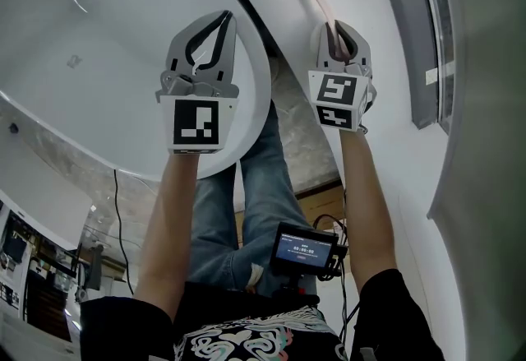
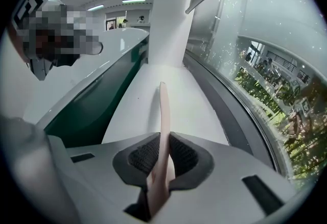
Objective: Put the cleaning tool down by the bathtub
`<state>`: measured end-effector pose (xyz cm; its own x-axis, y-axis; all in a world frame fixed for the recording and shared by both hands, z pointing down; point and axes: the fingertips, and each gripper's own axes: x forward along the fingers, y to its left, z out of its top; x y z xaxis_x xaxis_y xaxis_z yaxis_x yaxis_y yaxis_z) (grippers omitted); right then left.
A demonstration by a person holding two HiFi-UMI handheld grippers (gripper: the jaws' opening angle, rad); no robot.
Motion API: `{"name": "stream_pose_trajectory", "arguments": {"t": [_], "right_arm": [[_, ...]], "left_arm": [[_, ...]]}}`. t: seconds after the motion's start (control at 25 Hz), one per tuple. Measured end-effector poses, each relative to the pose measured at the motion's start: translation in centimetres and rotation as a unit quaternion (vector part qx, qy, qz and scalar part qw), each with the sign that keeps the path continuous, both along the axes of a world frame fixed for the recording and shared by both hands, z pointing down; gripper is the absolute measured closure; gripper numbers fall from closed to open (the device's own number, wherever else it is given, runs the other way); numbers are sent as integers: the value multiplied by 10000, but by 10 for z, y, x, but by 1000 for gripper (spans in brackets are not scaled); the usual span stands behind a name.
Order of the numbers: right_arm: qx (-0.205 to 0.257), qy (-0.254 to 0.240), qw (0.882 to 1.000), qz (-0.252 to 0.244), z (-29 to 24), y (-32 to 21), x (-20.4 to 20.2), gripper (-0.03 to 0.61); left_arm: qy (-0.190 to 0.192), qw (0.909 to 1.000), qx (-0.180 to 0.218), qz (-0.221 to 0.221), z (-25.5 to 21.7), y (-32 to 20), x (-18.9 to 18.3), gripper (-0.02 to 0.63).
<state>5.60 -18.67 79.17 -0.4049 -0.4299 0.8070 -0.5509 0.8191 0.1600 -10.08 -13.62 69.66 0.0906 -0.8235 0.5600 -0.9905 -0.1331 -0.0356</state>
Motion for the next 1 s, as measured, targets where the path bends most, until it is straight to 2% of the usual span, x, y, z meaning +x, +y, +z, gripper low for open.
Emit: {"name": "stream_pose_trajectory", "arguments": {"t": [0.36,1.0], "right_arm": [[-51,246,9997,7,4,1,-3,509],[-286,292,9991,57,-3,6,-11,508]], "left_arm": [[34,10000,10,35,-2,0,-1,597],[242,9995,150,-140,-10,4,-18,597]]}}
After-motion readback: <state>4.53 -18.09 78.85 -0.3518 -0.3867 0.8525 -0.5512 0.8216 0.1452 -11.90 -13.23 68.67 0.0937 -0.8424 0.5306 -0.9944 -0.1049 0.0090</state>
